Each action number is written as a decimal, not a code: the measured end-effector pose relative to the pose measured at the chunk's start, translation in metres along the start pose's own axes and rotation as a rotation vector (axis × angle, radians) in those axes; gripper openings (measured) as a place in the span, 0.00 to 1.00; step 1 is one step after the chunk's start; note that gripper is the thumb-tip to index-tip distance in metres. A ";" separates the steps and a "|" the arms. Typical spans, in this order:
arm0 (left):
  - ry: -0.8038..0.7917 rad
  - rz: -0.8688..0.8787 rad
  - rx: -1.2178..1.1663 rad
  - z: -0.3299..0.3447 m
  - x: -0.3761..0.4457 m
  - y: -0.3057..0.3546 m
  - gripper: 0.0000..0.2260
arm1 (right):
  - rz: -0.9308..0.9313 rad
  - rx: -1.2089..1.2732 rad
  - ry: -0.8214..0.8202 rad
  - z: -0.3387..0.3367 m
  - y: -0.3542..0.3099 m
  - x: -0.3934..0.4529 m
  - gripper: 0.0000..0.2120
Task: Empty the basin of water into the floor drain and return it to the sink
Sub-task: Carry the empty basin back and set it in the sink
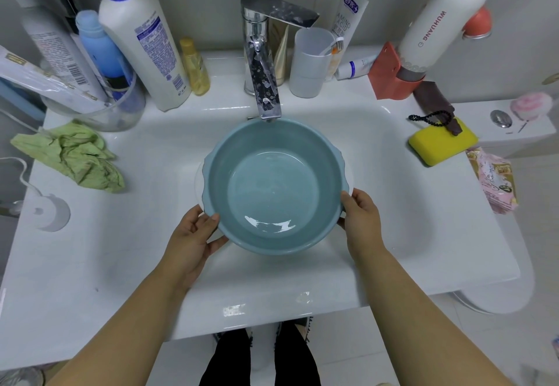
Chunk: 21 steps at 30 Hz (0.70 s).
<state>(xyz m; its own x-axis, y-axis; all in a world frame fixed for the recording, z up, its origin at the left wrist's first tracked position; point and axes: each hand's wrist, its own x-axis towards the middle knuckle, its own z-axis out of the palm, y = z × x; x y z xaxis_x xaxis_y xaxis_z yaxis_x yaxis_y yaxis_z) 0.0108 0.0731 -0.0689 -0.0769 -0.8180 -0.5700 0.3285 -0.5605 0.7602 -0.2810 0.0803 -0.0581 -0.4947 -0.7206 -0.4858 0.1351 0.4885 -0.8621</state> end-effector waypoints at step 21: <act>0.063 0.000 0.012 0.005 -0.002 0.002 0.18 | 0.037 0.024 -0.009 0.000 -0.004 -0.004 0.05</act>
<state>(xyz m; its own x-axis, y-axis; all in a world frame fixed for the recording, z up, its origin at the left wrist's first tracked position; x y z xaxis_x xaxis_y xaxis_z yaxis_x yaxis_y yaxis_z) 0.0072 0.0732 -0.0652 -0.0172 -0.8086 -0.5881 0.3171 -0.5623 0.7638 -0.2800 0.0813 -0.0529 -0.4815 -0.7063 -0.5189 0.1736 0.5034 -0.8464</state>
